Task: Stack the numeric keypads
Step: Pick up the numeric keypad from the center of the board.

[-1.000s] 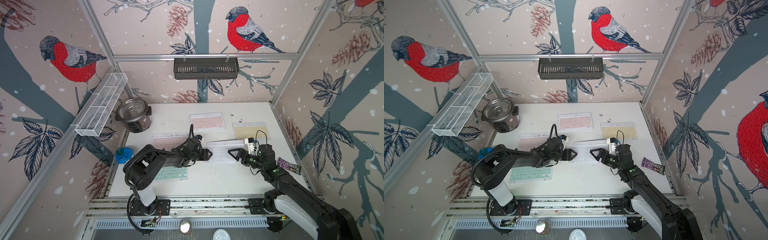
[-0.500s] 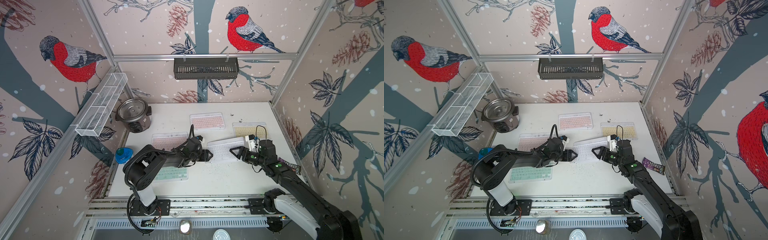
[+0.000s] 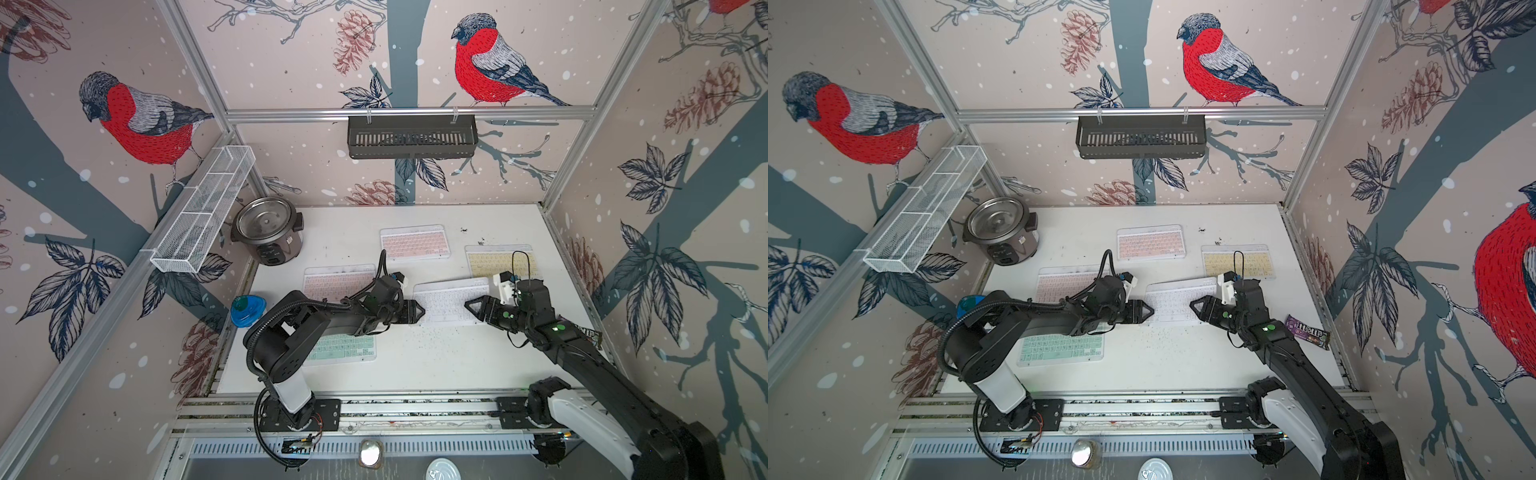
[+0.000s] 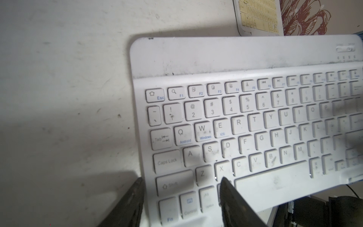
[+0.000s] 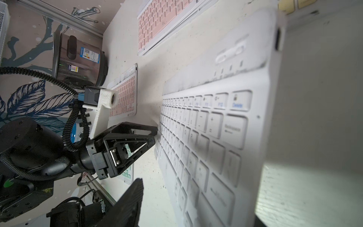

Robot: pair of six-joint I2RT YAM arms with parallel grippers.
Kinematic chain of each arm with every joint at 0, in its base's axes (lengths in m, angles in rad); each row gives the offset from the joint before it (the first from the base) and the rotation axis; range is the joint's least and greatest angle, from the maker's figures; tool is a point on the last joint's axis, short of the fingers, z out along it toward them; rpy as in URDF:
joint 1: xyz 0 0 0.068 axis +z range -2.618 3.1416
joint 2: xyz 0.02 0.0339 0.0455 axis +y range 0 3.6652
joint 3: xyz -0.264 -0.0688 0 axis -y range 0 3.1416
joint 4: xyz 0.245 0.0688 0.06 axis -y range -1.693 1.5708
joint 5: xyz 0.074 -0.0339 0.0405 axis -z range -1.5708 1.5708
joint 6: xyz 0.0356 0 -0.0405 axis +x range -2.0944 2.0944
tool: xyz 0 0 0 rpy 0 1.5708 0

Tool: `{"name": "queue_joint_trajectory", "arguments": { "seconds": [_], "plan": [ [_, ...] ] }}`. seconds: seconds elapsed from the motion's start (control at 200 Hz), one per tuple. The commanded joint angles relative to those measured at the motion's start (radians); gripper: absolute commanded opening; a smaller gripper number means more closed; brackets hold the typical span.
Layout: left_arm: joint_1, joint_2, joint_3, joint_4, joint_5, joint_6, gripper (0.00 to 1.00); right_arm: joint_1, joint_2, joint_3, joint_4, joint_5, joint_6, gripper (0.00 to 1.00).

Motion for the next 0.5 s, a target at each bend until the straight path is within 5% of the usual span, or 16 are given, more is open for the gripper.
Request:
{"name": "queue_joint_trajectory", "arguments": {
  "seconds": [0.0,0.495],
  "plan": [
    [0.003,0.011,-0.014,-0.166,-0.031,-0.027,0.62,-0.002,-0.003,0.01,-0.008,0.019,-0.024,0.6],
    [0.007,0.01,-0.02,-0.128,-0.021,-0.04,0.62,-0.031,0.004,0.009,-0.017,-0.02,-0.023,0.43]
  ]
}}
